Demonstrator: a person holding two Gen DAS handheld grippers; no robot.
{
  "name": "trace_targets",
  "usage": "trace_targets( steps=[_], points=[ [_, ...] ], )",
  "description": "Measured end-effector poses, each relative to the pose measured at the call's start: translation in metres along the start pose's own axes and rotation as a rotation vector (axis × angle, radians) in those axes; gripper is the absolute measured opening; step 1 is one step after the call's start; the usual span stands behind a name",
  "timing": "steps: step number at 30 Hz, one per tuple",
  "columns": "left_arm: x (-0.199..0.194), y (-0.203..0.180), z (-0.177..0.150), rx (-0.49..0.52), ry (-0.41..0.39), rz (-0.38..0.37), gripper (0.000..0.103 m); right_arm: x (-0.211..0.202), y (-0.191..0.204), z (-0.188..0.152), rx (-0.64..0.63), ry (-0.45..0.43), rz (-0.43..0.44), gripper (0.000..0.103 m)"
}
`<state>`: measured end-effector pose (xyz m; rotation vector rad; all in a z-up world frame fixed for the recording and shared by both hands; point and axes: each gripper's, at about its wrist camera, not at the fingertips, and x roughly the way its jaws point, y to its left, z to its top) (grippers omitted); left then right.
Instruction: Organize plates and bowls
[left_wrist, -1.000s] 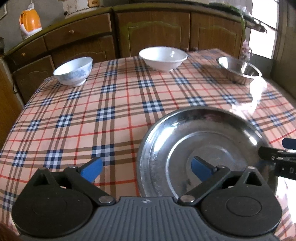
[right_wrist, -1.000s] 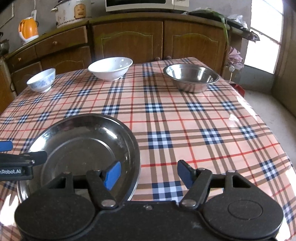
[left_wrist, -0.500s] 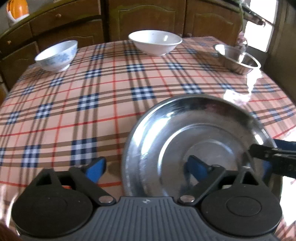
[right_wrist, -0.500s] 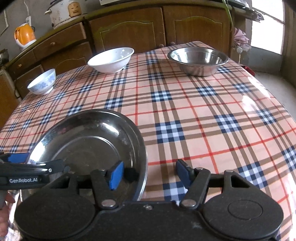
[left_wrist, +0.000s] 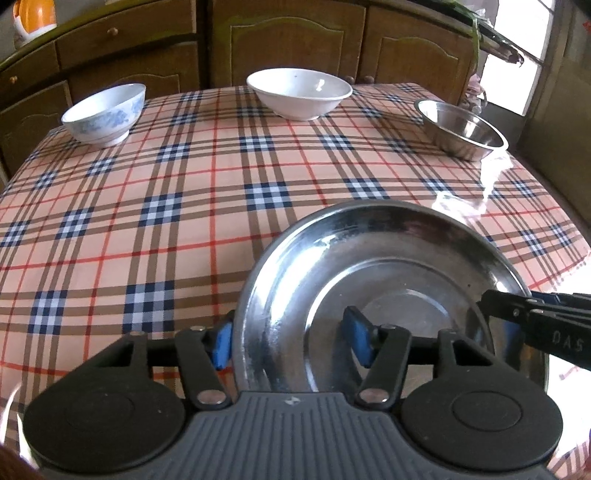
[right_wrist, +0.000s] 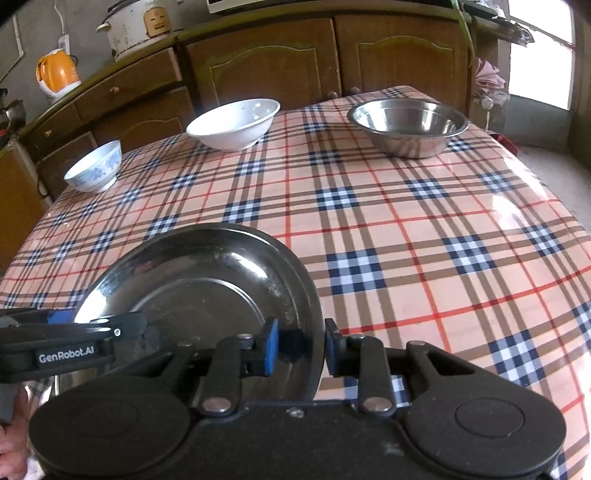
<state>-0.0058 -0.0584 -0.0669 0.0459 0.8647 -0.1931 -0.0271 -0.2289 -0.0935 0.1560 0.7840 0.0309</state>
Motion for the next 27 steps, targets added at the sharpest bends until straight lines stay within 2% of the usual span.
trace_targets(
  steps=[27],
  points=[
    [-0.059, -0.052, 0.035, 0.079, -0.13, -0.037, 0.06, -0.083, -0.032, 0.033, 0.047, -0.145, -0.067, 0.033]
  ],
)
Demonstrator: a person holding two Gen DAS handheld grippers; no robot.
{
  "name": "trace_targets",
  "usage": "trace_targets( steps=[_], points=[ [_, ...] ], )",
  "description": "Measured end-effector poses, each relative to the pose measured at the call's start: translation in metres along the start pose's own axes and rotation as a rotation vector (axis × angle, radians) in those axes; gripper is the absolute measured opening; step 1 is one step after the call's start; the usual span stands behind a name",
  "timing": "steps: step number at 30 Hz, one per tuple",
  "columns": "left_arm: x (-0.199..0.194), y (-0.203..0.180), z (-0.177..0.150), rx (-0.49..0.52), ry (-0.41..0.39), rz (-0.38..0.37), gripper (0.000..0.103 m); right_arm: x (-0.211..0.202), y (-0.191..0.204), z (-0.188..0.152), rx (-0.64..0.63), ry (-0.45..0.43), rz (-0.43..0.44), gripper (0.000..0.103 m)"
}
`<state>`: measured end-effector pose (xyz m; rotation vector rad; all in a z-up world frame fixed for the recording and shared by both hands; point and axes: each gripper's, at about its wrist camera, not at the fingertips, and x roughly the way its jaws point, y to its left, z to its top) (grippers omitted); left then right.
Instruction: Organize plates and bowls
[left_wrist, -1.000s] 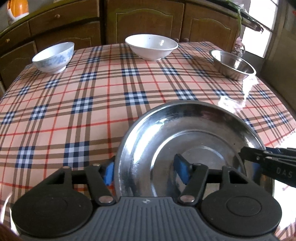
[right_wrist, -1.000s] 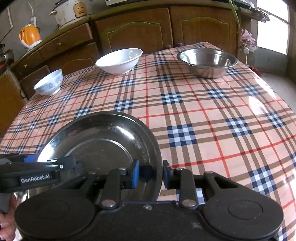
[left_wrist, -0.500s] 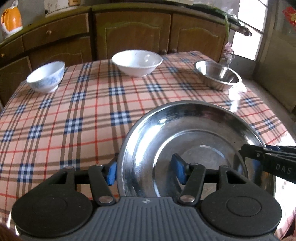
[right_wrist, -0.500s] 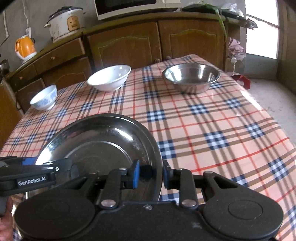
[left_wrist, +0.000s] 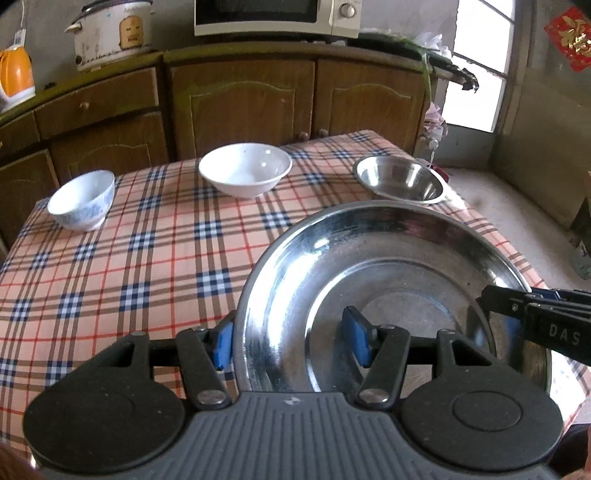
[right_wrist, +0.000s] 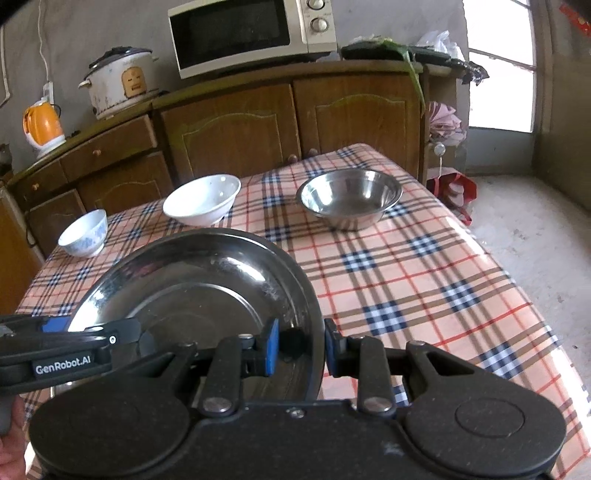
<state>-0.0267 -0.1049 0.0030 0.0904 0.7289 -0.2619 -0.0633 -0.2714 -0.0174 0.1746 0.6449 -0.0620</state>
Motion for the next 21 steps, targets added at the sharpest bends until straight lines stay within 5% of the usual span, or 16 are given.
trace_targets(
  steps=[21],
  points=[
    [-0.031, 0.002, 0.006, 0.006, -0.041, 0.031, 0.06, -0.031, 0.012, 0.011, -0.012, -0.035, 0.022, 0.033]
  ],
)
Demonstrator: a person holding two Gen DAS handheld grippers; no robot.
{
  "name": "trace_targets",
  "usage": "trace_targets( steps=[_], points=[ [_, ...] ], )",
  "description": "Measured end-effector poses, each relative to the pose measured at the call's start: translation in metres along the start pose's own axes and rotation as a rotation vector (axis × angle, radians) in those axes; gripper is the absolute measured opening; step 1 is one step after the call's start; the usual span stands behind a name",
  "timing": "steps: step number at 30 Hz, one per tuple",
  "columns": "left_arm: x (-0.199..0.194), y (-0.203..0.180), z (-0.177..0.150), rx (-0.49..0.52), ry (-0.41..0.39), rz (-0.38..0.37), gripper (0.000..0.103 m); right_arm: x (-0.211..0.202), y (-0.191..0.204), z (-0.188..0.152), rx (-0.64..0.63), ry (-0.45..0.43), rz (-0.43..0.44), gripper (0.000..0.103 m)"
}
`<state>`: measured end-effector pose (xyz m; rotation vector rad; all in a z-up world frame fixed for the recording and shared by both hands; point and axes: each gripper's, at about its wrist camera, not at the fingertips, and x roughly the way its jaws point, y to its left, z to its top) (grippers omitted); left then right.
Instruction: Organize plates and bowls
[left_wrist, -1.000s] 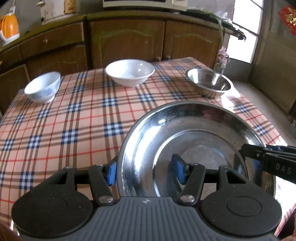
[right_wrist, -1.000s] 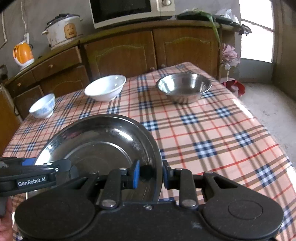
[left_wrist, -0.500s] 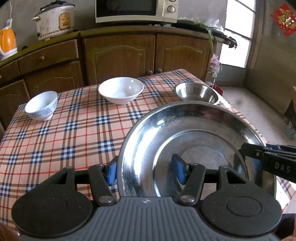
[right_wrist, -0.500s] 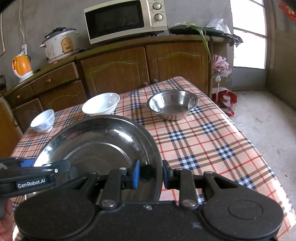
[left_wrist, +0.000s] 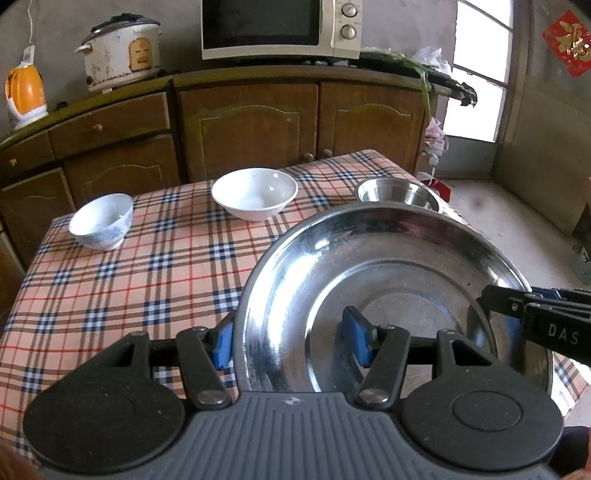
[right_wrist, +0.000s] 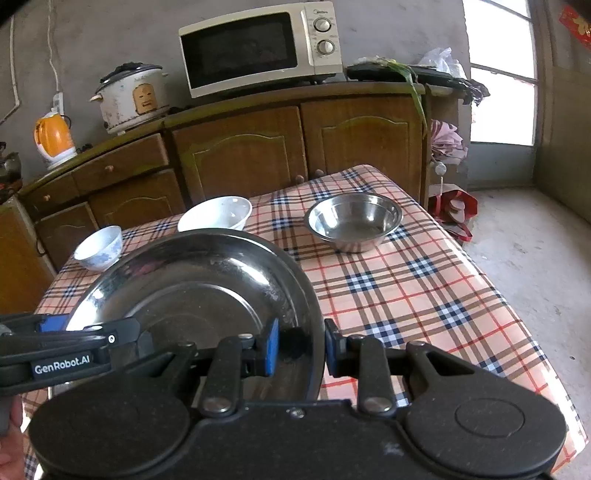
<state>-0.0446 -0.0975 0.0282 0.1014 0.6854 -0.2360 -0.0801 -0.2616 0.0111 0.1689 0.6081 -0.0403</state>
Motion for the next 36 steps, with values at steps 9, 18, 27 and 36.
trace_targets(
  steps=[9, 18, 27, 36],
  points=[
    [-0.008, 0.01, -0.002, -0.023, -0.003, 0.023, 0.06, -0.001, 0.015, -0.001, -0.02, 0.001, 0.017, 0.033],
    [-0.015, 0.02, -0.004, -0.041, -0.003, 0.053, 0.06, -0.001, 0.029, -0.001, -0.04, 0.006, 0.036, 0.033],
    [-0.023, 0.036, -0.009, -0.059, -0.001, 0.085, 0.06, 0.002, 0.049, -0.002, -0.064, 0.014, 0.063, 0.033],
    [-0.03, 0.052, -0.014, -0.092, 0.002, 0.106, 0.06, 0.003, 0.067, -0.003, -0.092, 0.015, 0.085, 0.033]
  ],
)
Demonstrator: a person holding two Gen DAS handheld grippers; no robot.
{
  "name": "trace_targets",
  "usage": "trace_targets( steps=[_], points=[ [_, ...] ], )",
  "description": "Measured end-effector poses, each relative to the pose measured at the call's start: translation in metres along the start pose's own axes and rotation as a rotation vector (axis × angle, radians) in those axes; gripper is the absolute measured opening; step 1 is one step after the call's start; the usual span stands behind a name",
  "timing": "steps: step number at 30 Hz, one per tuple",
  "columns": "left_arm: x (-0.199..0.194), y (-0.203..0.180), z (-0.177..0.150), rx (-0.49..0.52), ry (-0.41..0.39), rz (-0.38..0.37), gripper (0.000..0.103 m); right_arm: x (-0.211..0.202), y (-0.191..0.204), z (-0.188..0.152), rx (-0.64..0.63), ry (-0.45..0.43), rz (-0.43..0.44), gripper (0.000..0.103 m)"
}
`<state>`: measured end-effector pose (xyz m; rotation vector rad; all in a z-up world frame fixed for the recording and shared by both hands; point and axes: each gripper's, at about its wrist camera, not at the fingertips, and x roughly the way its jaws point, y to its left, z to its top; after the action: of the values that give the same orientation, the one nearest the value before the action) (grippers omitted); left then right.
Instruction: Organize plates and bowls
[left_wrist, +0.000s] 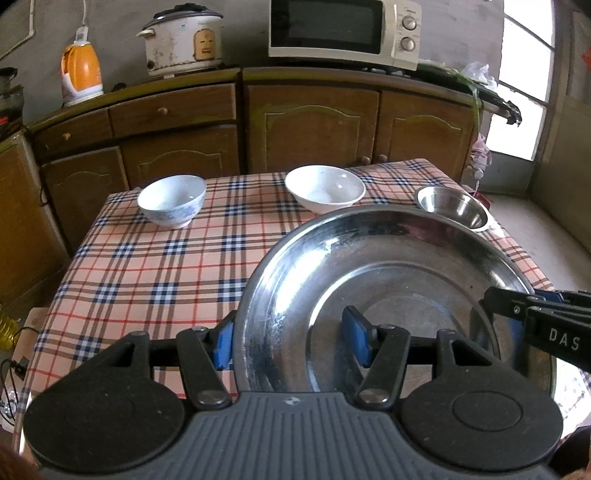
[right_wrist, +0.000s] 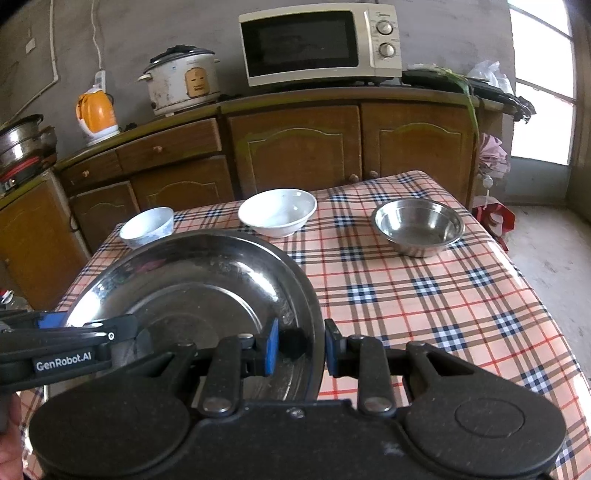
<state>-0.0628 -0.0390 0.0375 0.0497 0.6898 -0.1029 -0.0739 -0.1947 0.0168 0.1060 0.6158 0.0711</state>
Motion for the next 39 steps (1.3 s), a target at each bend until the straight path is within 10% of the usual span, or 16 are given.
trace_targets(
  steps=[39],
  points=[
    [-0.008, 0.046, -0.004, -0.065, -0.019, 0.078, 0.06, 0.02, 0.057, 0.007, -0.071, 0.003, 0.062, 0.033]
  ],
)
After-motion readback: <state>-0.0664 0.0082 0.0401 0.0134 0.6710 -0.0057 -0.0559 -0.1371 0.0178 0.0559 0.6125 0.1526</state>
